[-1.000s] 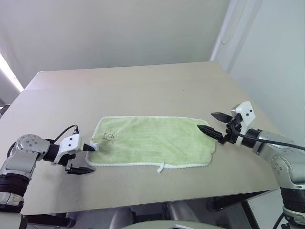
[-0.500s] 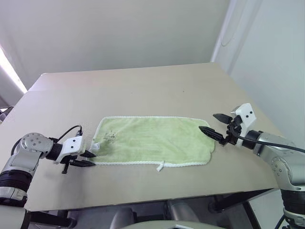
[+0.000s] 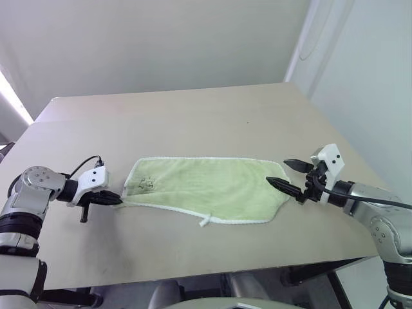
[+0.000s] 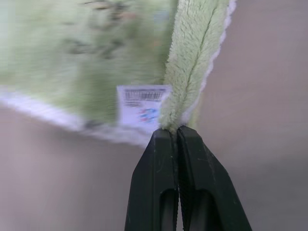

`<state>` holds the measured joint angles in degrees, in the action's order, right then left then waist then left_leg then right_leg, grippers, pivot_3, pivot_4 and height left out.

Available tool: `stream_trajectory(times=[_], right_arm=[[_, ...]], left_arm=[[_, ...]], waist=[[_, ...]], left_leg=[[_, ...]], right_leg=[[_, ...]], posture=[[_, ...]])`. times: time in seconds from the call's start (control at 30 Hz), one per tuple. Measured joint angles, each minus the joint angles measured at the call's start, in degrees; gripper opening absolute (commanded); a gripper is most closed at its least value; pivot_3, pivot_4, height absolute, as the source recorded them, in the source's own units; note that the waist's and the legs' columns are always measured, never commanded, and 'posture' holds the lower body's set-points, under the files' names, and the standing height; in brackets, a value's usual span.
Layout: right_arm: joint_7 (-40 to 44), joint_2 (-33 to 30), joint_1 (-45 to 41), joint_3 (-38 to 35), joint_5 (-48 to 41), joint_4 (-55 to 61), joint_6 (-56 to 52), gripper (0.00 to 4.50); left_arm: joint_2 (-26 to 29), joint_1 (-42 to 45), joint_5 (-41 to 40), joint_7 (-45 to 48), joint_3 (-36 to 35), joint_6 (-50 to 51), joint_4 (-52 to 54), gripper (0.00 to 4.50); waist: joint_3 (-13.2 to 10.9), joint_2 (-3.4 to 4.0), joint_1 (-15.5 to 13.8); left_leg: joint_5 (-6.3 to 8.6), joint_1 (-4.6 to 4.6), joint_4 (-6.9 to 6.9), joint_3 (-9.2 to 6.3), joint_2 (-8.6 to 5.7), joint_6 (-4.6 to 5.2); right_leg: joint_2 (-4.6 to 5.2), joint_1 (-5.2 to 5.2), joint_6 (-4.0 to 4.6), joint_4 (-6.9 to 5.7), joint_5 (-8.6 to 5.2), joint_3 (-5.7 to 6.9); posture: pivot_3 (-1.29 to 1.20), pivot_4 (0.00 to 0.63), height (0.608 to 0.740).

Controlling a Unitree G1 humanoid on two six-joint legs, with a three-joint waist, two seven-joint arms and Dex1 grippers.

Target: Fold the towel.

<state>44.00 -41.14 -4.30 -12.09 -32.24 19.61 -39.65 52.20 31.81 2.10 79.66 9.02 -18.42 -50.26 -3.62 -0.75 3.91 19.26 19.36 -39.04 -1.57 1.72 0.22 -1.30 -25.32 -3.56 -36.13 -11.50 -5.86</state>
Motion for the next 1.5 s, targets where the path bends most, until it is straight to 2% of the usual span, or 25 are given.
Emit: stream_trajectory(times=[0.1, 0.27, 0.53, 0.7, 0.93, 1.23, 1.33, 1.47, 1.5], right_arm=[[0.9, -0.5, 1.6, 0.0, -1.3, 1.6, -1.2, 4.5], [3.1, -3.5, 5.9, 0.6, -2.2, 5.7, -2.2, 4.5], [4.4, -5.1, 9.7, 9.5, 2.5, 10.7, 0.4, 4.5], [3.4, -5.3, 9.8, 13.5, 8.4, 8.6, 2.6, 4.5], [2.1, -5.5, 9.5, 14.1, 15.0, 1.7, 6.3, 4.5], [2.4, -5.9, 10.7, 14.1, 17.4, 1.3, 9.0, 4.5], [2.6, -5.9, 10.7, 14.1, 17.5, 1.3, 9.2, 3.91], [2.6, -5.9, 10.7, 14.1, 18.0, 1.3, 9.7, 2.51], [2.6, -5.8, 10.6, 14.1, 18.2, 1.3, 9.9, 2.51]], left_arm=[[0.1, 2.4, 3.9, -5.2, 1.2, -4.3, -4.9, 0.04], [-1.2, 4.0, 6.0, -8.4, 1.4, -6.8, -8.7, 0.04], [-3.9, 5.1, 5.9, -8.8, 0.7, -6.2, -9.8, 0.04], [-5.1, 5.1, 3.6, -5.4, -0.8, -4.7, -9.6, 0.04], [-5.2, 5.0, 2.7, -3.4, -1.4, -3.4, -7.4, 0.04], [-5.3, 4.2, 1.9, -2.9, -1.4, -2.0, -5.0, 0.04], [-5.4, 3.9, 1.3, -2.6, -1.4, -1.6, -4.5, 0.0], [-5.5, 3.8, 1.1, -2.6, -1.4, -1.0, -3.8, 0.0], [-5.5, 3.7, 1.1, -2.6, -1.4, -1.0, -3.6, 0.0]], waist=[[0.0, -0.02, 0.1], [0.0, -0.02, 0.0], [0.0, -0.04, -0.2], [0.0, -0.1, -0.3], [0.0, -0.12, -0.3], [0.0, -0.15, -0.1], [0.0, -0.15, 0.0], [0.0, -0.15, -0.1], [0.0, -0.15, -0.1]], left_leg=[[0.0, 0.0, 0.02, 0.0, 0.01, 0.0], [0.0, -0.01, 0.01, 0.01, 0.01, 0.0], [0.0, -0.2, -0.1, 0.02, 0.0, -0.03], [0.0, -0.3, -0.1, 0.01, -0.01, -0.03], [0.0, 0.0, -0.05, 0.01, -0.02, -0.02], [0.0, -0.02, -0.06, 0.01, -0.02, -0.02], [0.0, -0.02, -0.06, 0.01, -0.02, -0.02], [0.0, -0.02, -0.06, 0.01, -0.02, -0.02], [0.0, -0.02, -0.06, 0.01, -0.02, -0.02]], right_leg=[[0.0, 0.1, 0.0, -0.03, 0.0, 0.0], [0.0, 0.17, 0.0, -0.05, 0.0, 0.0], [0.06, 0.48, -0.01, 0.09, -0.01, 0.01], [0.07, 0.41, -0.01, 0.09, -0.01, 0.01], [0.05, 0.1, -0.01, 0.05, -0.01, 0.01], [0.05, 0.14, -0.01, 0.02, -0.01, 0.01], [0.04, 0.14, -0.01, 0.02, -0.01, 0.01], [0.05, 0.14, -0.01, 0.02, -0.01, 0.01], [0.05, 0.14, -0.01, 0.02, -0.01, 0.01]], posture=[[0.0, 0.0, 0.712], [0.0, 0.0, 0.712], [0.0, 0.0, 0.712], [0.0, 0.0, 0.712], [0.0, 0.0, 0.712], [0.0, 0.0, 0.712], [0.0, 0.0, 0.712], [0.0, 0.0, 0.712], [0.0, 0.0, 0.712]])
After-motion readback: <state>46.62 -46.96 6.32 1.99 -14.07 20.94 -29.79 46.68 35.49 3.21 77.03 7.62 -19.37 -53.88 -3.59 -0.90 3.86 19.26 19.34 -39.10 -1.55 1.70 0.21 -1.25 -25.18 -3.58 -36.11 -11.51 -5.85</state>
